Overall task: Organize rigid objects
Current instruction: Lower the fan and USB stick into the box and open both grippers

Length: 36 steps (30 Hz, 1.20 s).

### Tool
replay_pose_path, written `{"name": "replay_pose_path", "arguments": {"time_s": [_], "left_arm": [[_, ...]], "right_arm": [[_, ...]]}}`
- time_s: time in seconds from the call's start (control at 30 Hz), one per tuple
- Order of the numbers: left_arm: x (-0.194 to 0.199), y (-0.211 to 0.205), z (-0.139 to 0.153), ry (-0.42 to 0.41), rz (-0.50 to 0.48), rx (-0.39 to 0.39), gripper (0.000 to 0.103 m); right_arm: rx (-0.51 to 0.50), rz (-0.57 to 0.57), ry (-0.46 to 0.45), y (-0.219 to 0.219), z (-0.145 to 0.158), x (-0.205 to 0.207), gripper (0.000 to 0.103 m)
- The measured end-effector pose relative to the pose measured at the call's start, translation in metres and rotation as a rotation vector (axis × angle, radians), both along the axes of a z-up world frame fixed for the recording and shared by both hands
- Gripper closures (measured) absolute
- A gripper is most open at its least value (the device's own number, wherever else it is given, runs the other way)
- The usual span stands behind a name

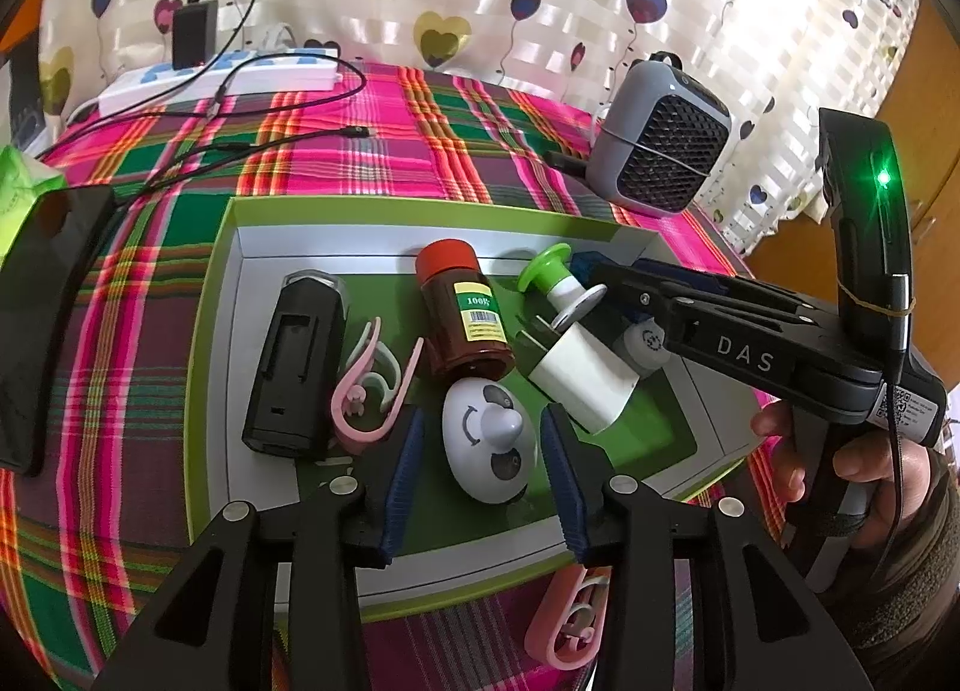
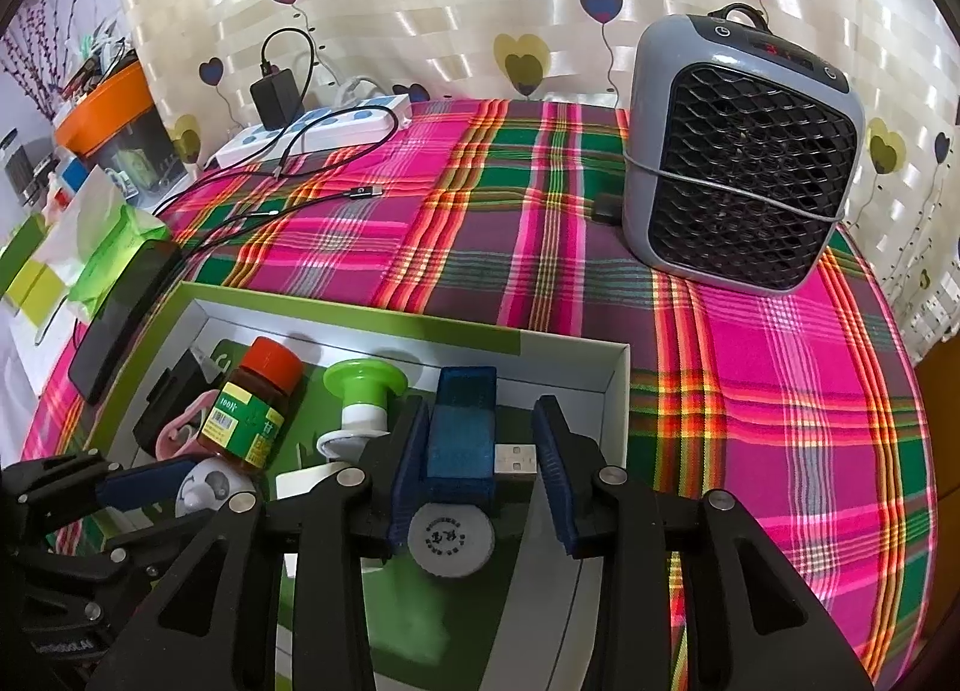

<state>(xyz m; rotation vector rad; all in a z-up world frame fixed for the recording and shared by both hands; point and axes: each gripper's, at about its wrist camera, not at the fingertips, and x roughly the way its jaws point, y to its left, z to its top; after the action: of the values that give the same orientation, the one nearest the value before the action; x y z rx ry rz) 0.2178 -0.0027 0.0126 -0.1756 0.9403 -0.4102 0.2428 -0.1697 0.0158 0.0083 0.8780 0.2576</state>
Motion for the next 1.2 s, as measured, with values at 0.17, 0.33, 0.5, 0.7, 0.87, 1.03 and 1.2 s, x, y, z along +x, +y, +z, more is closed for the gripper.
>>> {"name": "replay_pose_path", "arguments": {"time_s": [0.17, 0.33, 0.5, 0.7, 0.87, 1.03, 1.2], "left_arm": [[0.000, 0.001, 0.002, -0.002, 0.002, 0.006, 0.063], [0.000, 0.001, 0.003, -0.007, 0.005, 0.009, 0.063], [-0.005, 0.000, 0.007, -0.034, 0.005, 0.044, 0.063], [-0.007, 0.001, 0.009, -0.032, 0.005, 0.037, 0.063], [-0.009, 0.001, 0.011, -0.036, 0.011, 0.035, 0.063], [-0.012, 0.000, 0.013, -0.042, 0.013, 0.043, 0.063], [-0.019, 0.001, 0.016, -0.054, 0.014, 0.044, 0.063]], "right_arm": [[0.001, 0.003, -0.001, 0.001, 0.001, -0.001, 0.063], [0.010, 0.000, -0.010, 0.001, 0.003, -0.003, 0.063], [0.018, -0.007, -0.021, 0.000, 0.005, -0.004, 0.063], [0.020, -0.006, -0.027, 0.001, 0.007, -0.008, 0.063], [0.016, -0.006, -0.032, 0.002, 0.009, -0.010, 0.063], [0.014, -0.011, -0.035, 0.004, 0.010, -0.013, 0.063], [0.014, -0.019, -0.041, 0.003, 0.013, -0.019, 0.063]]}}
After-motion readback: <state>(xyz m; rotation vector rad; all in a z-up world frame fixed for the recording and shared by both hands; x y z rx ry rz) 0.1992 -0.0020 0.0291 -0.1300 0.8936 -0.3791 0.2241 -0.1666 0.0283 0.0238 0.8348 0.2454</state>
